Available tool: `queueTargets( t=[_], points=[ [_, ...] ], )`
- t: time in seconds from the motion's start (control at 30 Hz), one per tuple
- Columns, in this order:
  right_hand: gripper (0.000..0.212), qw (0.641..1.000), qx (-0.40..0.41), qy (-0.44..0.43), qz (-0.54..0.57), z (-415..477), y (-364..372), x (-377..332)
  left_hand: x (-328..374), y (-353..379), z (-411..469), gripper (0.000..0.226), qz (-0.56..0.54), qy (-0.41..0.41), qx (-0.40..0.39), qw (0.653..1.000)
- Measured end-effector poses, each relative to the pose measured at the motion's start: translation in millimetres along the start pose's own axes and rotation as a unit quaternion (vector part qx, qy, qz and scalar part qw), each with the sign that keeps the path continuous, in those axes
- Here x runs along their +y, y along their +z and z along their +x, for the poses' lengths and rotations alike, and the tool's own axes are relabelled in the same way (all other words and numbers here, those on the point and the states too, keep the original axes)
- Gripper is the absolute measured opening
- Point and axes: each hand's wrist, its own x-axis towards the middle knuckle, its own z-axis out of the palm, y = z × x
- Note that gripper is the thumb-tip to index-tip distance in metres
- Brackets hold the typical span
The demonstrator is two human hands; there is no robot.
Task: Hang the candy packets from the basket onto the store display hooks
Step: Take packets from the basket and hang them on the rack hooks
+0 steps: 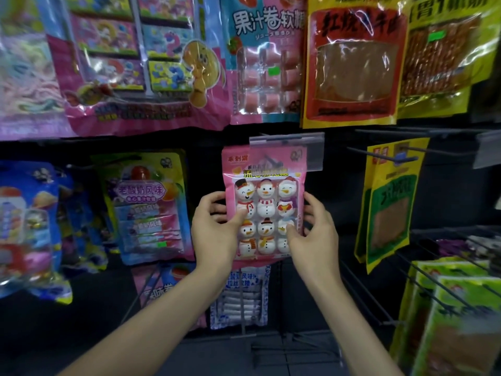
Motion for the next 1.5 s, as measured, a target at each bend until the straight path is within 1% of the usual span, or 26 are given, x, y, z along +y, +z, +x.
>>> queueTargets(
  t=[0.23, 0.33, 0.63, 0.73, 0.83, 0.97, 1.1, 1.17, 1.23, 1.3, 1.37, 1.43, 1.5],
  points=[
    [0.069, 1.000, 0.001, -0.008, -0.019, -2.7, -3.9, -3.8, -2.5, -5.8, -7.1, 0.041, 0.016, -0.012, -0.010, 1.000],
    [0.070, 1.000, 0.000, 0.001, -0.030, -2.6, -6.5, -4.2, -1.6, -8.8, -9.1, 0.040, 0.025, -0.016, -0.017, 0.999],
    [0.073, 0.998, -0.008, 0.009, -0.067, -11.4, -16.5, -14.8, -0.2, -23.4, -14.0, 0.048, 0.082, -0.040, -0.028, 0.995],
    [0.072, 0.996, -0.022, 0.001, -0.091, -24.4, -23.3, -21.3, 2.3, -38.2, -20.9, 0.047, 0.116, -0.044, -0.038, 0.992],
    [0.068, 0.992, -0.033, -0.027, -0.118, -44.8, -32.6, -29.6, 7.4, -60.9, -33.4, 0.049, 0.170, -0.035, -0.074, 0.982],
    [0.069, 0.984, -0.066, -0.066, -0.150, -80.5, -38.6, -40.4, 16.6, -98.1, -58.9, 0.056, 0.256, 0.011, -0.155, 0.954],
    [0.074, 0.973, -0.140, -0.074, -0.169, -123.0, -37.6, -56.0, 29.7, -140.3, -91.7, 0.056, 0.372, 0.082, -0.212, 0.900],
    [0.076, 0.964, -0.184, -0.086, -0.173, -143.0, -34.9, -64.0, 34.3, -165.4, -107.3, 0.059, 0.409, 0.103, -0.229, 0.877],
    [0.081, 0.951, -0.230, -0.088, -0.189, -163.2, -33.1, -72.2, 35.1, -191.8, -122.5, 0.065, 0.444, 0.122, -0.239, 0.855],
    [0.085, 0.935, -0.275, -0.079, -0.210, -184.0, -32.9, -80.8, 37.3, -215.7, -139.2, 0.067, 0.483, 0.135, -0.252, 0.827],
    [0.087, 0.920, -0.321, -0.062, -0.218, -206.2, -35.9, -89.0, 40.0, -237.6, -156.9, 0.068, 0.511, 0.131, -0.270, 0.806],
    [0.089, 0.900, -0.364, -0.057, -0.232, -231.6, -41.0, -91.7, 41.5, -260.0, -175.9, 0.072, 0.529, 0.139, -0.280, 0.789],
    [0.092, 0.875, -0.407, -0.056, -0.257, -258.7, -47.4, -87.0, 36.2, -281.1, -195.7, 0.074, 0.529, 0.146, -0.300, 0.780]
  ],
)
